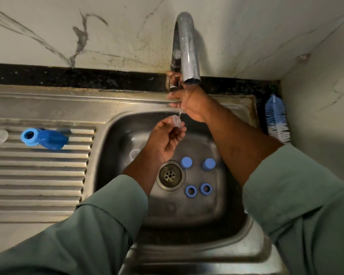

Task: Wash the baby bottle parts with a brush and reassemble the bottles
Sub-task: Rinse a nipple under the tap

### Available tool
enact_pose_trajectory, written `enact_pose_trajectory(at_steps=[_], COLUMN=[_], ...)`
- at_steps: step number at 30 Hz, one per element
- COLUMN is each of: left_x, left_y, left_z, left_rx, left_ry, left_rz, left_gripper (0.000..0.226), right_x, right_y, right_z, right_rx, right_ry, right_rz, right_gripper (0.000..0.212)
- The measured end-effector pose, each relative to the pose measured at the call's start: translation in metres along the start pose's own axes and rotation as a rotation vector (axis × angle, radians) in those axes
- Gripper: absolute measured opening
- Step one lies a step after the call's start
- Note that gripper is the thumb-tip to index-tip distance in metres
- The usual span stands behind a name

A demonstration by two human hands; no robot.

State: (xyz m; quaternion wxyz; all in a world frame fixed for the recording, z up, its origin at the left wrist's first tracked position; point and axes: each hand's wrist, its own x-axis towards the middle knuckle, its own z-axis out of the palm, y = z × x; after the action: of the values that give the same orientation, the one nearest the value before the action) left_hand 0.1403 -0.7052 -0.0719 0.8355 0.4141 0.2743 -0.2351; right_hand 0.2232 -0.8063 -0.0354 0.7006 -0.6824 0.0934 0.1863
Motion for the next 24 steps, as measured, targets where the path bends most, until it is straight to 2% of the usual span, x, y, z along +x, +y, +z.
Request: enact_pose_trajectory(at_steps=[2, 4, 6, 7, 8, 10, 11, 12, 14, 16, 18, 19, 20, 22, 24], left_x=[-0.008, -0.013, -0.021, -0.023, -0.027, -0.029, -0.029, -0.033, -0.038, -0.056, -0.075, -0.083, -0.086, -0.087, -0.087], left_y=[0.008, 0.017, 0.024, 0.024, 0.021, 0.004, -0.005, -0.015, -0.024, -0.031, -0.033, -0.033, -0.033, -0.035, -0.042], left_z=[0.002, 0.002, 0.002, 0.000, -0.003, -0.016, -0.025, -0.033, -0.035, -0.021, 0.005, 0.020, 0.032, 0.049, 0.058], left_rx=[0.242, 0.627, 1.152, 1.309, 1.422, 1.790, 1.952, 2.031, 2.032, 1.853, 1.633, 1.603, 1.608, 1.538, 1.286], left_ry=[0.072, 0.065, 0.070, 0.064, 0.025, -0.015, -0.004, 0.002, 0.006, -0.016, -0.048, -0.080, -0.086, -0.081, -0.123], left_rz=[0.158, 0.429, 0.776, 0.908, 0.925, 0.652, 0.499, 0.420, 0.413, 0.532, 0.707, 0.747, 0.743, 0.654, 0.485], left_gripper=[0.021, 0.030, 0.025, 0.026, 0.028, 0.030, 0.034, 0.038, 0.039, 0.030, 0.032, 0.029, 0.026, 0.027, 0.027], right_x=[-0.016, -0.028, -0.043, -0.053, -0.064, -0.088, -0.103, -0.118, -0.140, -0.173, -0.199, -0.213, -0.226, -0.249, -0.267], right_y=[0.002, 0.004, 0.001, 0.002, 0.006, 0.026, 0.041, 0.055, 0.078, 0.094, 0.102, 0.107, 0.113, 0.122, 0.130], right_z=[-0.009, -0.014, -0.017, -0.019, -0.022, -0.036, -0.044, -0.054, -0.073, -0.090, -0.108, -0.116, -0.122, -0.130, -0.135], right_rx=[0.171, 0.161, 0.131, 0.114, 0.089, -0.016, -0.120, -0.246, -0.523, -0.783, -0.834, -0.797, -0.786, -0.870, -1.006], right_ry=[-0.099, -0.120, -0.016, 0.084, 0.187, 0.348, 0.373, 0.378, 0.376, 0.415, 0.564, 0.666, 0.765, 0.896, 0.962], right_rz=[0.035, 0.027, 0.001, -0.001, 0.010, 0.005, -0.027, -0.072, -0.091, -0.007, -0.033, -0.065, -0.087, -0.049, 0.045], right_gripper=[0.039, 0.047, 0.044, 0.035, 0.026, 0.015, 0.013, 0.012, 0.011, 0.026, 0.031, 0.023, 0.016, 0.017, 0.024])
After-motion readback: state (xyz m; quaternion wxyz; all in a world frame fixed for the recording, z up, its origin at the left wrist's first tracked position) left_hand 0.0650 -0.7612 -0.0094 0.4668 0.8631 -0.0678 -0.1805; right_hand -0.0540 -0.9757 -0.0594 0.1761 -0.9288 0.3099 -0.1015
